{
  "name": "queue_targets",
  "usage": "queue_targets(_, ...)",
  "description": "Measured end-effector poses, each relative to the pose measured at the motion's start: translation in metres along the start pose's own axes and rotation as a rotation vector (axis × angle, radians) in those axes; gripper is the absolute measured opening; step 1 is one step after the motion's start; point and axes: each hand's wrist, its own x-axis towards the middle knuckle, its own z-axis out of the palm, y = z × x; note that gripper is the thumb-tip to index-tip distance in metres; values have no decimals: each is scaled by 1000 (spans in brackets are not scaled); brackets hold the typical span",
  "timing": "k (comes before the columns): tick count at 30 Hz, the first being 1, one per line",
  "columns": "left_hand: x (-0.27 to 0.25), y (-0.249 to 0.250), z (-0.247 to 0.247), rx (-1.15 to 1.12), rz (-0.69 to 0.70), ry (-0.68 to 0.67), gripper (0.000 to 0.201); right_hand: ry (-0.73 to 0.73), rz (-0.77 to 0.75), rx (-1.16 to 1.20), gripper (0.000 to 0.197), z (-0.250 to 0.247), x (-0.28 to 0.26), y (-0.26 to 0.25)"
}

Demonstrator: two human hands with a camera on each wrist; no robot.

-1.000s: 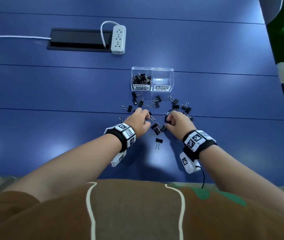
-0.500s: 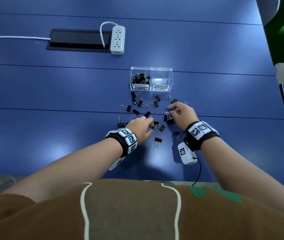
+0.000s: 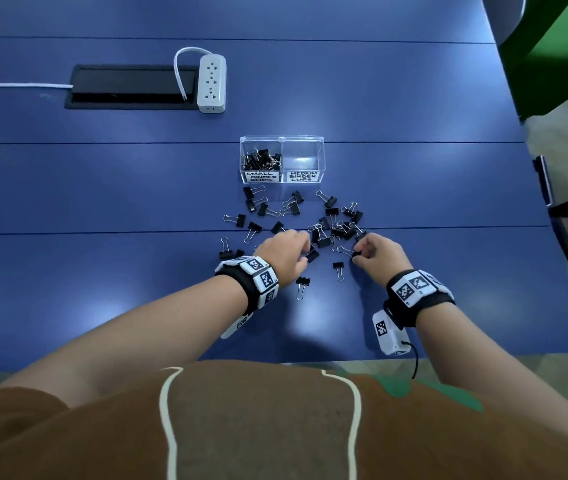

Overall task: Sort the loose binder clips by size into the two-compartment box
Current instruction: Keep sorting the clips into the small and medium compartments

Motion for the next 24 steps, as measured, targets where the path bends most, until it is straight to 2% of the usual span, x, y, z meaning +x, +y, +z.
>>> queue_targets(4, 10, 22, 16, 133, 168, -98, 31, -19, -7, 4, 8, 2, 1, -4)
queue_targets(8, 19, 32, 25, 224, 258, -132, 41, 74, 14, -10, 10, -13, 14, -9)
queue_targets(12, 23, 30, 24, 268, 294, -126, 40, 134, 40, -30, 15, -24, 31, -12)
queue_targets(17, 23, 24, 24, 380, 390, -130, 35, 92, 54, -53, 14, -17, 36, -9)
queue_targets(22, 24, 18, 22, 324, 346, -113, 30, -49, 35, -117, 6, -14, 34, -18)
queue_targets(24, 26, 15, 19, 259, 293, -116, 27, -23, 23, -102, 8, -18, 36, -22)
